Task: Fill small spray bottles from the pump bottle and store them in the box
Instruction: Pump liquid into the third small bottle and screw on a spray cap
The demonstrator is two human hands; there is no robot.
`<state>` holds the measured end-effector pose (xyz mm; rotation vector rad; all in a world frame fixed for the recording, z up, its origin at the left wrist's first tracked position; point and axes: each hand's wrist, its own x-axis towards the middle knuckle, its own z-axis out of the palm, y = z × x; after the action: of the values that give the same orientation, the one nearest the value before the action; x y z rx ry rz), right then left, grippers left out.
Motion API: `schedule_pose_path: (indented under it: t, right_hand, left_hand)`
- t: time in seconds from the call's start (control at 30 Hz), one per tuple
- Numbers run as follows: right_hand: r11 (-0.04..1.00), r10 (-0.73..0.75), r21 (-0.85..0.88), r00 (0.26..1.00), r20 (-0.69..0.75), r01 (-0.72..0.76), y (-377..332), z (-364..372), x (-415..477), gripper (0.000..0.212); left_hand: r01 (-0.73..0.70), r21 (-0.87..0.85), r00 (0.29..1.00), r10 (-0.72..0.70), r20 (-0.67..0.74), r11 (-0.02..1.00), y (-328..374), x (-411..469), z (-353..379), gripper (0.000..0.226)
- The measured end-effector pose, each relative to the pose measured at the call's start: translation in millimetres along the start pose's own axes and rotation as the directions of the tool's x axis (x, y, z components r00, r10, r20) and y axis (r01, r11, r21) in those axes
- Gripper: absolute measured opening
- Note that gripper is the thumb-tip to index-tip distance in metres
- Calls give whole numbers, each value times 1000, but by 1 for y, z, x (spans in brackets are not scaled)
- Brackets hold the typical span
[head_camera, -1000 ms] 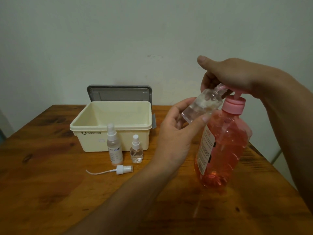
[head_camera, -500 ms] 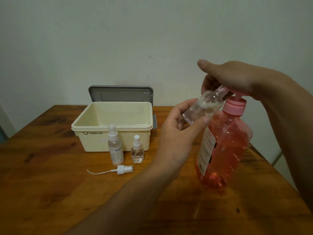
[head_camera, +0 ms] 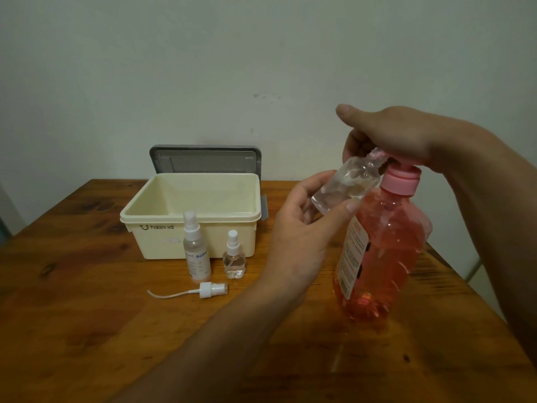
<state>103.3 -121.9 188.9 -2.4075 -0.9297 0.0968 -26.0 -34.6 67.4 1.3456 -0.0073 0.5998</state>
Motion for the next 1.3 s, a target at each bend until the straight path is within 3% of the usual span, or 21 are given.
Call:
schedule_pose_path:
  t: [1.3]
  right_hand:
    - [1000,3,-5,1000,-5,-3,-9,-7,-6,76]
  left_hand:
    - [-11,18,1000,11,3,1000,0,2,-1,45]
